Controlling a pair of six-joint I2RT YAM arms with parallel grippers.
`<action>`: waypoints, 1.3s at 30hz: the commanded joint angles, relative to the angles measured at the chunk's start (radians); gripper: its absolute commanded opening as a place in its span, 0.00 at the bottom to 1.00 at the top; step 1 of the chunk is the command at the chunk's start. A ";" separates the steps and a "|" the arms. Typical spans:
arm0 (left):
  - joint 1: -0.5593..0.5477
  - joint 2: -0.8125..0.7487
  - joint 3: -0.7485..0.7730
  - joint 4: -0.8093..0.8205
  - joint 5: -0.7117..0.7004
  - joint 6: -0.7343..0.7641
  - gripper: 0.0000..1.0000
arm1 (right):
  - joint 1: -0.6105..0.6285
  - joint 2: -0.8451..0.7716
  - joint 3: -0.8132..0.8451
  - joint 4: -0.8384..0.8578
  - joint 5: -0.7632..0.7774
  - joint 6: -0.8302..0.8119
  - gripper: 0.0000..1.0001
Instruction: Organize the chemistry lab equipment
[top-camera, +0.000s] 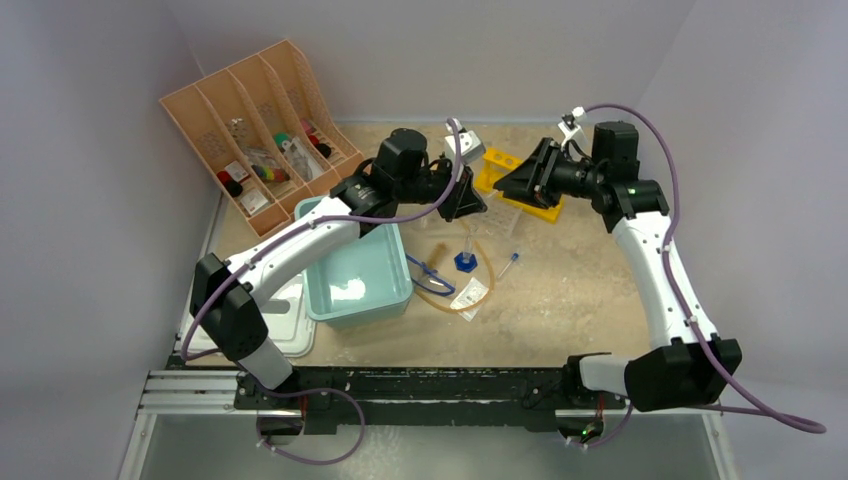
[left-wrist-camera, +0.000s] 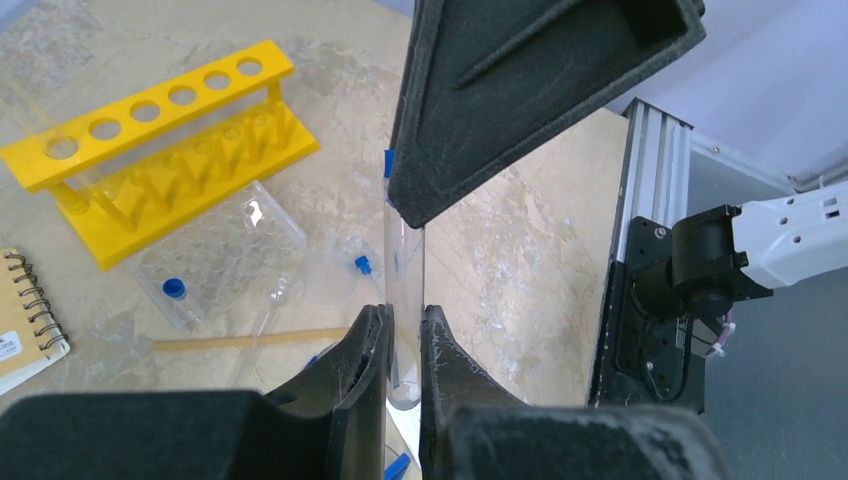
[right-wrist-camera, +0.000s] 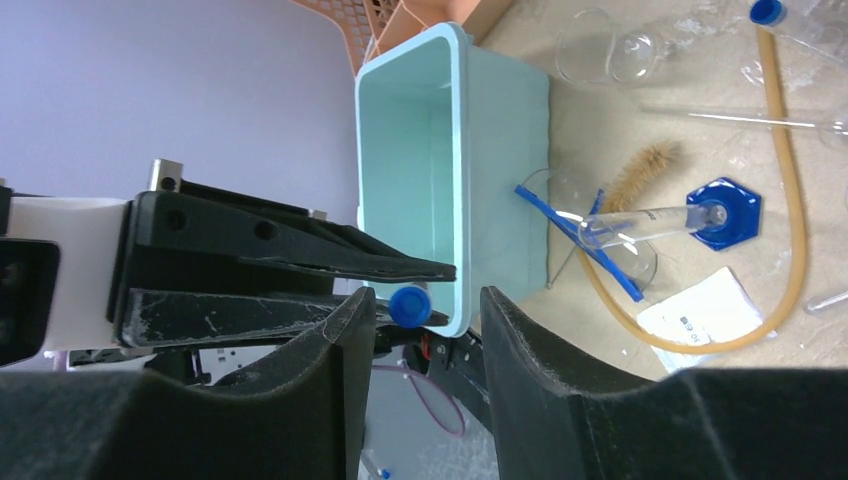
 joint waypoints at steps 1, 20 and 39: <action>-0.002 -0.030 0.020 0.007 0.045 0.041 0.00 | -0.004 -0.006 0.005 0.073 -0.069 0.012 0.45; 0.057 -0.054 0.013 0.058 -0.117 -0.112 0.46 | -0.005 0.021 0.028 0.037 0.045 -0.122 0.14; 0.080 -0.104 -0.019 0.085 -0.572 -0.465 0.51 | 0.201 0.251 0.085 0.240 0.750 -0.696 0.11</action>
